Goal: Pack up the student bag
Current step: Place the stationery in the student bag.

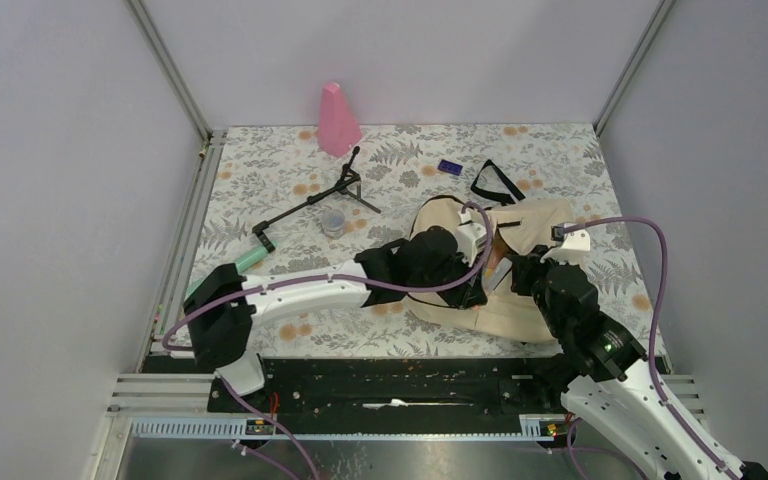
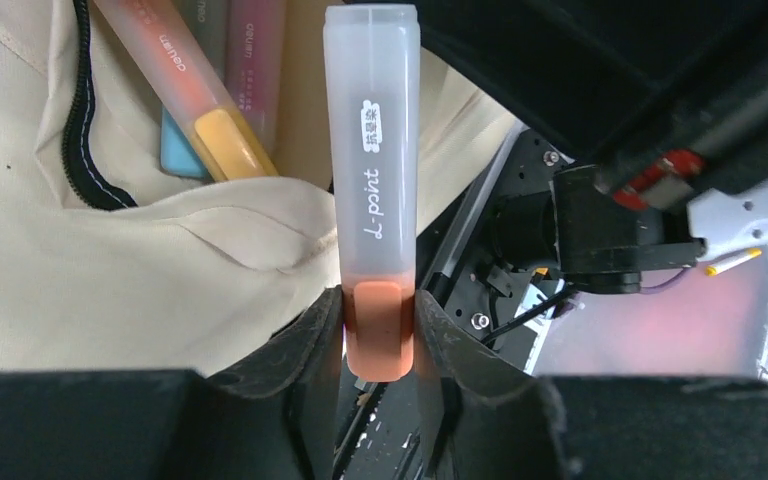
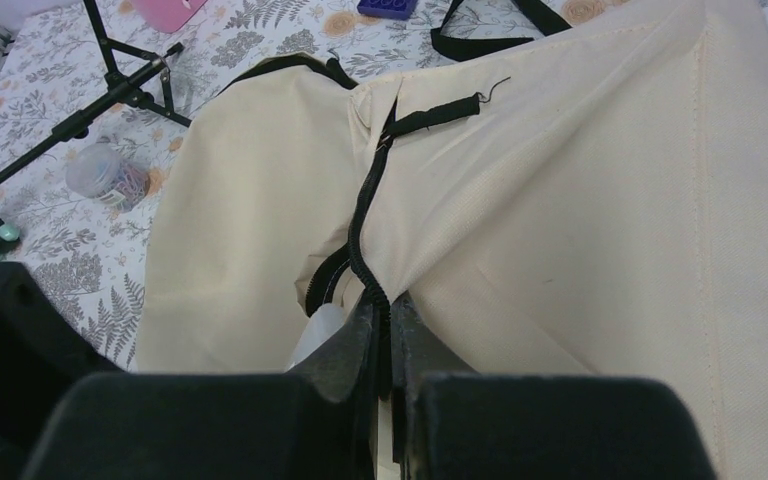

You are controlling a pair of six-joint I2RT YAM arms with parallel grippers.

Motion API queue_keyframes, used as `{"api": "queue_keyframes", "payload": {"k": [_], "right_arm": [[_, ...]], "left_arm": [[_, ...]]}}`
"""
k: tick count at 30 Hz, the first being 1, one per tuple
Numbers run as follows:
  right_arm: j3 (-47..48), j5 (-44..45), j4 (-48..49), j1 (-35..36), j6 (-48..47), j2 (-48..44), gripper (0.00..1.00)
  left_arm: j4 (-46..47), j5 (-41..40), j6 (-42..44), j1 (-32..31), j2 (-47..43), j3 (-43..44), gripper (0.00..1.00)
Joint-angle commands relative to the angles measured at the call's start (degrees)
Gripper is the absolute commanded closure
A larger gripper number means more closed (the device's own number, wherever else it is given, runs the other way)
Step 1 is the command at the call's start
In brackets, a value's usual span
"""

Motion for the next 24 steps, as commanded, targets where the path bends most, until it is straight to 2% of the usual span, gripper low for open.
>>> {"api": "queue_keyframes", "payload": {"k": [1, 8, 12, 18, 24], "right_arm": [[2.6, -2.2, 5.5, 0.1, 0.0, -0.7, 1.0], [2.2, -2.0, 5.4, 0.0, -0.5, -1.9, 1.0], [2.0, -2.1, 5.5, 0.0, -0.6, -1.9, 1.0], [2.1, -2.0, 5.4, 0.0, -0.7, -1.6, 1.0], [2.0, -2.1, 5.5, 0.0, -0.5, -1.5, 1.0]], "left_arm": [[-1.6, 2.7, 2.2, 0.8, 4.1, 6.3, 0.87], [-3.2, 1.3, 1.4, 4.0, 4.6, 6.7, 0.87], [-3.4, 4.7, 1.9, 5.5, 5.6, 7.6, 0.87], [-11.4, 10.0, 6.7, 6.0, 11.0, 15.5, 0.87], [-13.0, 10.9, 7.3, 7.0, 13.8, 19.8, 0.87]]}}
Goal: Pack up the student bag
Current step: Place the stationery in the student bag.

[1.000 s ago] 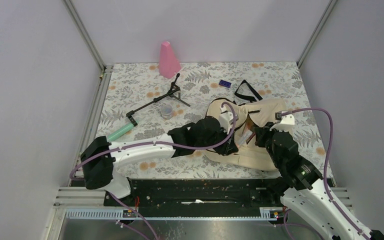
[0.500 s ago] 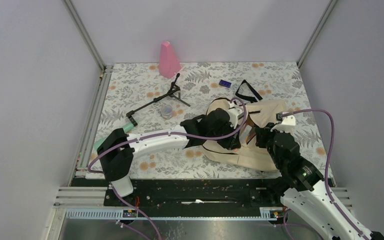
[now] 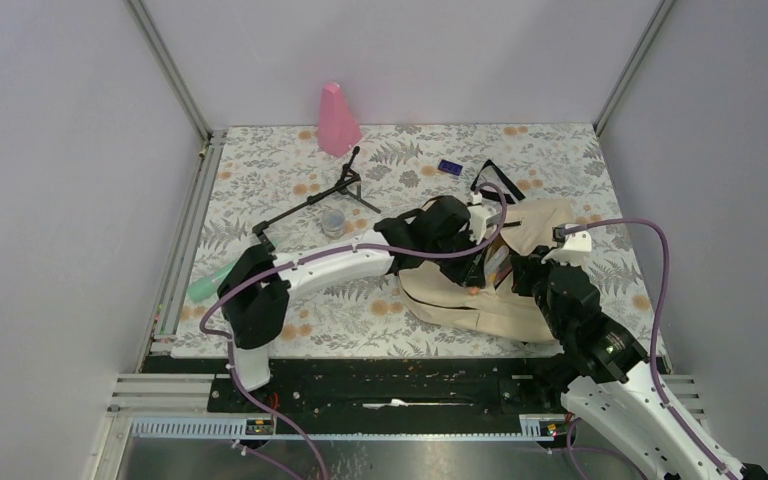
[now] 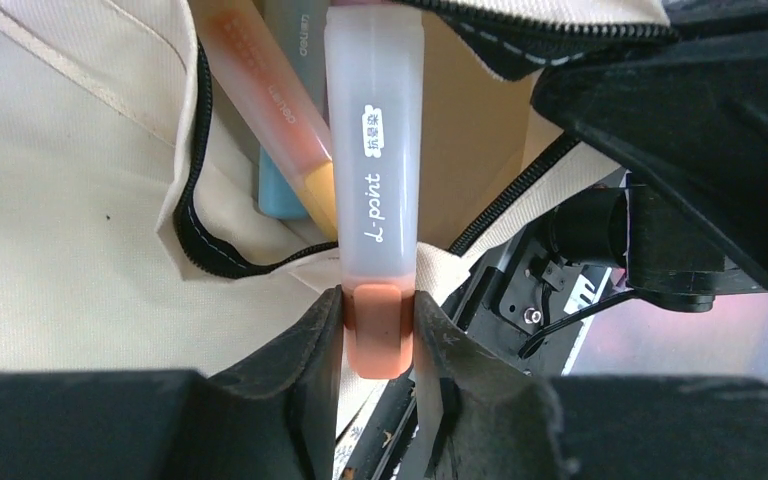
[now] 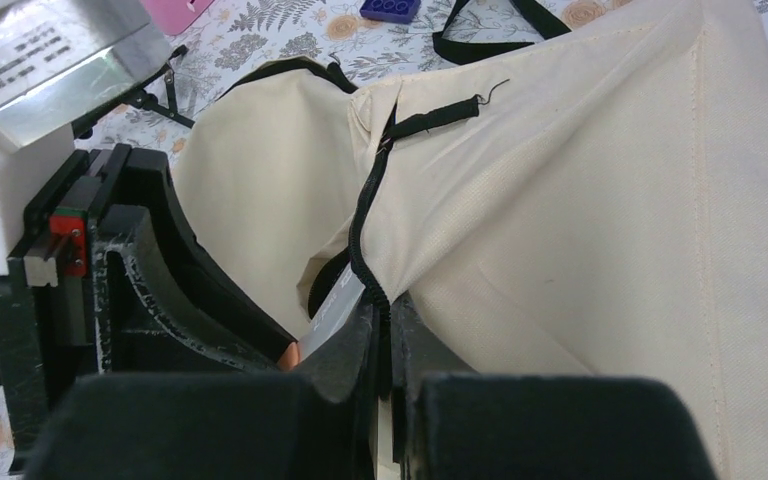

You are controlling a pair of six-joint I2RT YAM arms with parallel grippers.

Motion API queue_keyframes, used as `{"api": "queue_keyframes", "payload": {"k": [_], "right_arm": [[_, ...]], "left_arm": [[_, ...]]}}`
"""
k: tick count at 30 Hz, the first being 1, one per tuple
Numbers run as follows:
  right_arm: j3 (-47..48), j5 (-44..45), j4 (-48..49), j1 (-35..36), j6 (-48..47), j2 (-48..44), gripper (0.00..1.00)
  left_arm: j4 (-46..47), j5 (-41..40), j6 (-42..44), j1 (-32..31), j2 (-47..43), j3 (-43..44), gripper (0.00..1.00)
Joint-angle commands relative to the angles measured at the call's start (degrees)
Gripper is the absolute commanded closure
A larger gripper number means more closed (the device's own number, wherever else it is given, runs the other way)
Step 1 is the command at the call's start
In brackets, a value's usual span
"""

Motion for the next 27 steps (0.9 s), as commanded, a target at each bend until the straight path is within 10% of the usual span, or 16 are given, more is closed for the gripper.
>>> {"api": "queue_keyframes", "payload": {"k": [1, 22, 27], "right_arm": [[2.1, -2.1, 5.8, 0.1, 0.0, -0.5, 1.0], [1.7, -2.1, 5.9, 0.0, 0.6, 1.2, 1.0], [1.5, -1.4, 5.8, 0.0, 0.3, 1.0, 1.0]], "left_arm": [[1.2, 3.2, 0.6, 0.8, 1.7, 4.5, 0.87], [23.3, 5.6, -17.5, 3.3, 10.6, 7.8, 0.89], [22.3, 3.7, -16.1, 3.3, 8.4, 5.8, 0.64]]}}
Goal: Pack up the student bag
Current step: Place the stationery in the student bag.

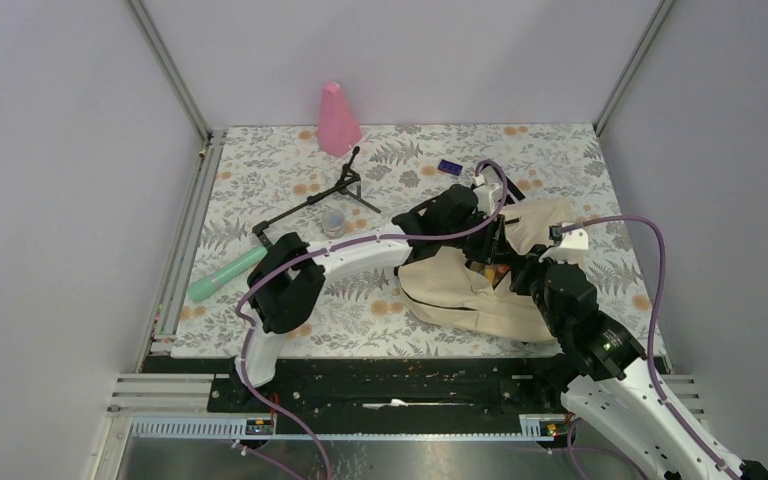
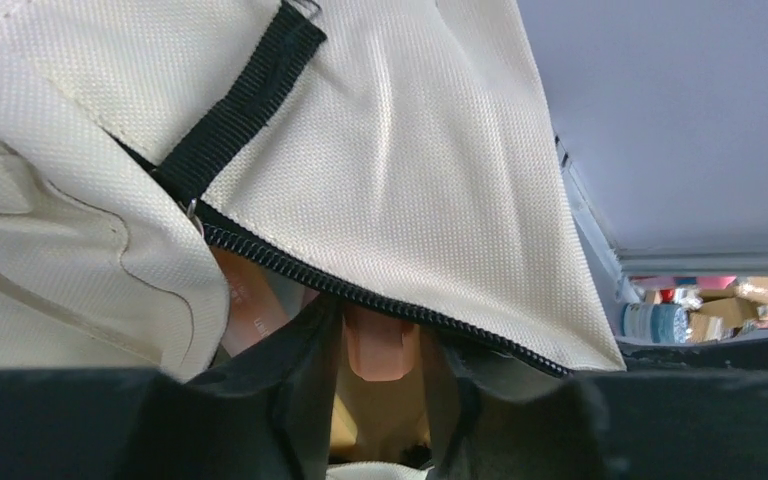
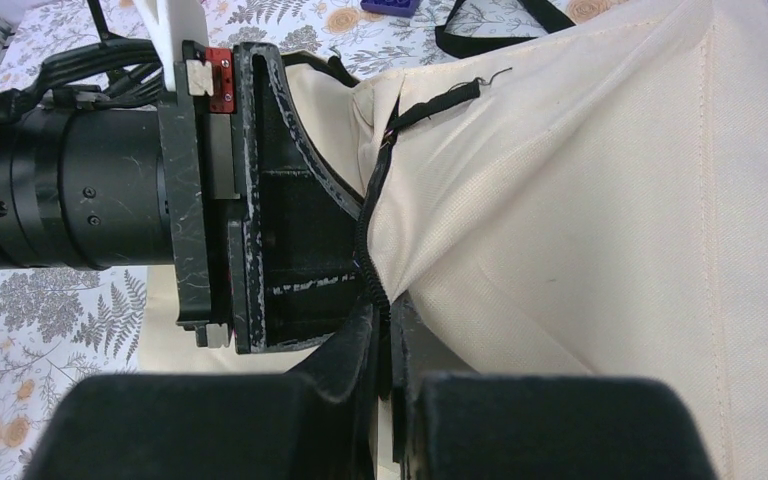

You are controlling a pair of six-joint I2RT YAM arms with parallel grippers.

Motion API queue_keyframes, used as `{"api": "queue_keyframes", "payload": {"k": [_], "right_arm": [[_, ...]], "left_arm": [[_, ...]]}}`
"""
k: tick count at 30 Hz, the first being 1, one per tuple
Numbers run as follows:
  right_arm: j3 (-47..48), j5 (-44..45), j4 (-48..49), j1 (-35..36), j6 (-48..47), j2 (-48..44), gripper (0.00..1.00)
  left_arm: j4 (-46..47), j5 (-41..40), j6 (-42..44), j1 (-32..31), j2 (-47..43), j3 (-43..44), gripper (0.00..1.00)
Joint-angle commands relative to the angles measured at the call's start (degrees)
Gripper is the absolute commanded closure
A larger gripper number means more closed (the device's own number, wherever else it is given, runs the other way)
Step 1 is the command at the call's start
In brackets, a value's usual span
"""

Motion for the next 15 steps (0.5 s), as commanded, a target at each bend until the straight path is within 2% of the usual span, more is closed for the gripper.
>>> {"api": "queue_keyframes", "payload": {"k": [1, 4, 11, 15], "right_arm": [[1.4, -0.9, 5.3, 0.0, 0.4, -0.4, 1.0], [1.3, -0.8, 5.4, 0.1, 0.4, -0.3, 1.0], [1.1, -0.6, 5.3, 0.1, 0.3, -0.5, 1.0], [1.0, -0.2, 5.4, 0.1, 0.1, -1.0, 1.0]], "left_arm": [[4.6, -1.5, 0.4, 0.2, -3.2, -1.3, 0.58], [3.7, -2.8, 1.7, 0.2, -4.5, -2.2, 0.49], [3.2, -4.1, 3.0, 0.2, -6.0, -3.1, 0.44], [5.1, -5.9, 5.2, 0.2, -10.4, -6.3, 0.4]]}}
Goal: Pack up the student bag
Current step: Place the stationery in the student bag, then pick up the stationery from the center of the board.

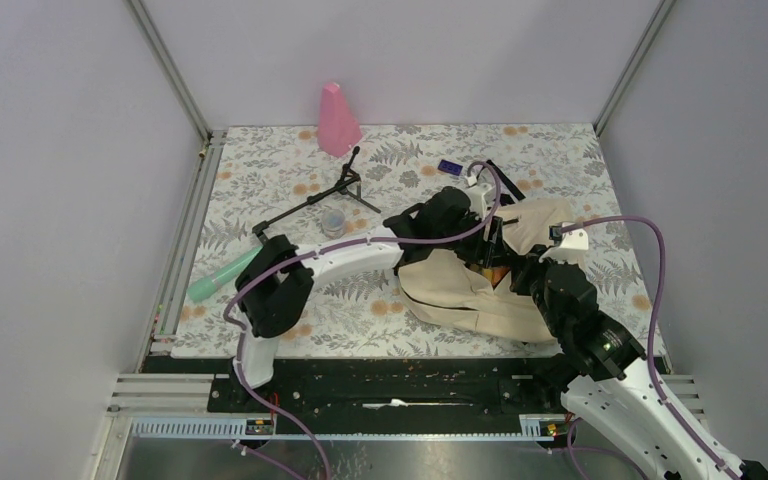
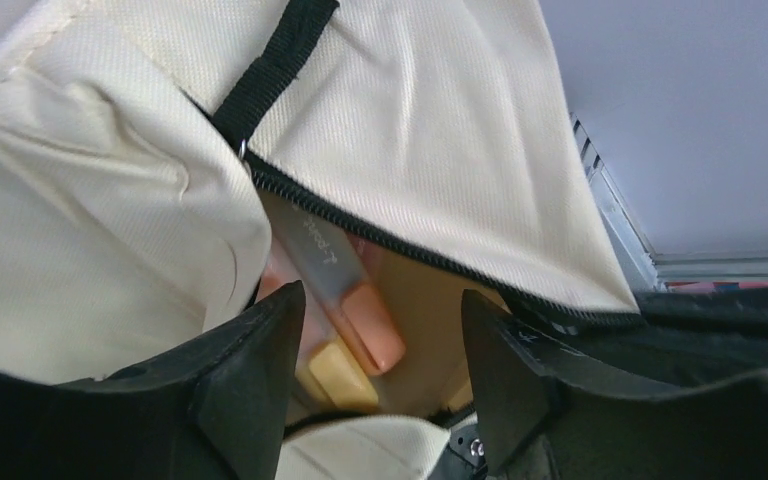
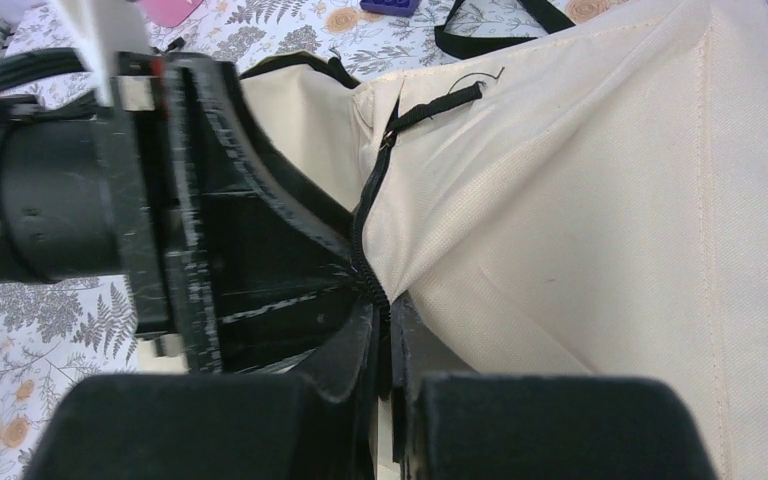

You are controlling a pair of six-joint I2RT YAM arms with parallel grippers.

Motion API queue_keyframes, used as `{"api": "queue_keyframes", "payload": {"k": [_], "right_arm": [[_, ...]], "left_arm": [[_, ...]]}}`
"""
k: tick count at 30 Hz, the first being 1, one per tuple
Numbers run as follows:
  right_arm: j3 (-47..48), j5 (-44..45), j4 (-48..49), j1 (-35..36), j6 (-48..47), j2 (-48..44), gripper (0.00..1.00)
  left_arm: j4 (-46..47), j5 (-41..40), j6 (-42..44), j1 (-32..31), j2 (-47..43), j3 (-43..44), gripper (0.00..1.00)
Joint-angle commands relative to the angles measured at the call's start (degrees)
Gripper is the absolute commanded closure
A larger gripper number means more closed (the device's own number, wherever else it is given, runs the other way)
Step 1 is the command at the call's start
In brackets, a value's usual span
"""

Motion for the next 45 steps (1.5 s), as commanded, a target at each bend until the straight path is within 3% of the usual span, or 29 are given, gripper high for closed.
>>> {"api": "queue_keyframes", "payload": {"k": [1, 7, 12, 21, 32, 41, 45], "right_arm": [[0.9, -0.1, 5.4, 0.0, 0.1, -1.1, 1.0], [0.6, 0.2, 5.4, 0.1, 0.1, -1.4, 1.0], [0.0, 0.5, 5.4, 0.0, 0.3, -1.5, 1.0], [-0.7, 0.3, 6.4, 0.0, 0.6, -1.3, 1.0], [-0.4, 0.7, 6.4, 0.1, 0.3, -1.8, 1.0], [0.3, 1.6, 5.8, 0.1, -0.8, -2.1, 1.0], [0.3, 1.6, 5.8, 0.1, -0.8, -1.8, 1.0]], "left_arm": [[5.1, -3.3, 3.6, 0.1, -8.9, -3.4, 0.38], [4.4, -9.5, 9.2, 0.1, -18.5, -10.5, 0.29], [-1.6, -23.7, 11.7, 1.3, -26.9, -17.4, 0.12], [-7.3, -32.1, 3.2, 15.2, -33.4, -28.6, 0.02], [-9.9, -38.4, 1.7, 29.1, -22.8, -27.0, 0.01], [-7.9, -40.7, 3.6, 32.1, -16.4, -24.5, 0.01], [-6.3, -37.4, 3.7, 33.7, -14.5, -24.0, 0.01]]}}
